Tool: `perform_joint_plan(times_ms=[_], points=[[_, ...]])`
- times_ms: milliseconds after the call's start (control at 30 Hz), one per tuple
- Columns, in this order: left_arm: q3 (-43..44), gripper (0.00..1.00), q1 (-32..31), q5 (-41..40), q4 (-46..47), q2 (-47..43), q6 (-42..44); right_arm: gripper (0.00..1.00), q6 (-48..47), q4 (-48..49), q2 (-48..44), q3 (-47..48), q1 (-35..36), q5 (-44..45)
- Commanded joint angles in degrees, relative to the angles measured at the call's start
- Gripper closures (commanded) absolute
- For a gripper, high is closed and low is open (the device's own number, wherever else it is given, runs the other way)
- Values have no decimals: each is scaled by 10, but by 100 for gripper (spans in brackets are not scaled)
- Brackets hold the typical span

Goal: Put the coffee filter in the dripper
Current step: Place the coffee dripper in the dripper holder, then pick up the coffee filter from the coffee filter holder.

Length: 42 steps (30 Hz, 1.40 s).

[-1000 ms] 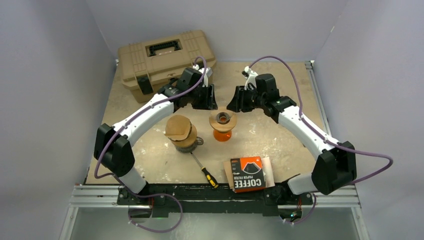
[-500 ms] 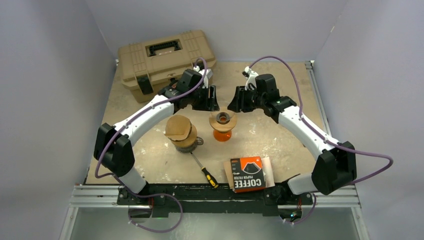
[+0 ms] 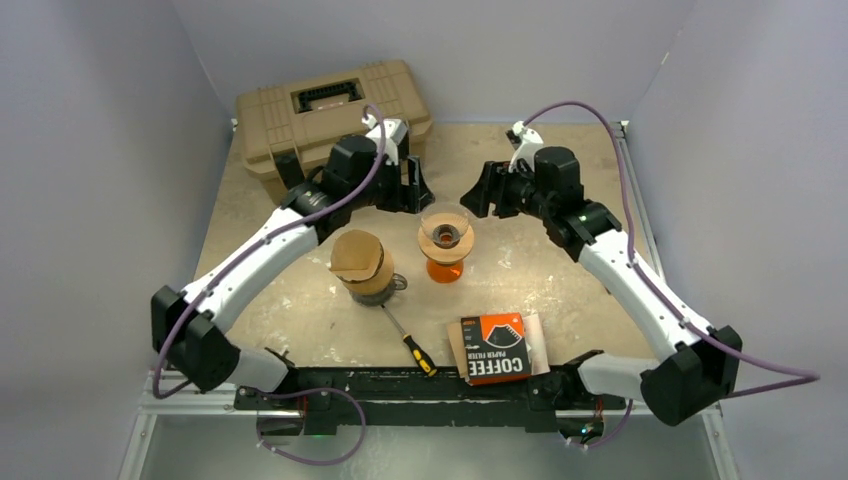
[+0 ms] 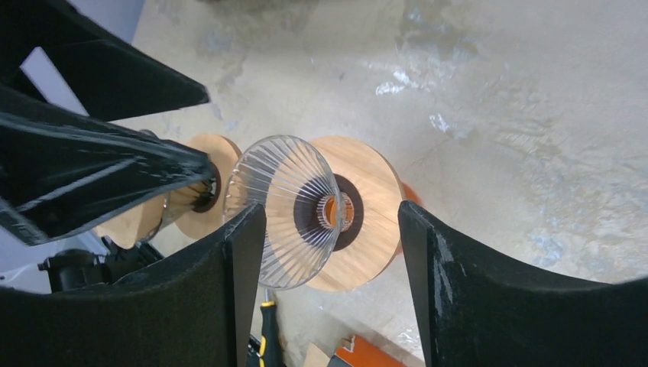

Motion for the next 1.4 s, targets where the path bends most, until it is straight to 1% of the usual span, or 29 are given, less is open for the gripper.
perform_joint_plan(times_ms=[0,67,167,233,300,367,467,633,733,800,900,1067,1133,1367], points=[[-27,27,5,-47,67,-84,29,30,8,11,-34,-6,-3,62],[-51,25,5,-63,79,-114,37,30,11,5,-45,-14,-3,93],[-80,17,5,-107,77,-168,43,28,14,-13,-60,-23,-7,128],[-101,12,5,-135,76,-202,39,27,20,-14,-70,-36,-14,127],[-126,10,5,-146,77,-237,33,27,28,-11,-77,-52,-21,117],[-151,8,5,-144,77,-270,17,27,39,-13,-80,-70,-26,111],[-182,7,5,-132,61,-308,1,27,53,-5,-85,-100,-30,94],[-207,6,4,-99,12,-340,-25,27,72,-1,-97,-137,-37,72],[-223,5,3,-64,6,-343,-45,27,83,-3,-109,-160,-44,60],[-236,2,-1,-48,6,-340,-58,27,91,-2,-118,-180,-50,46],[-246,1,-21,-37,6,-325,-69,27,102,-1,-132,-211,-62,15],[-264,1,-61,1,32,-296,-83,26,108,2,-150,-249,-80,0],[-260,1,-85,-4,23,-284,-78,27,110,2,-147,-256,-85,-9],[-263,3,-202,-97,17,-243,-81,27,108,12,-127,-267,-88,-20]])
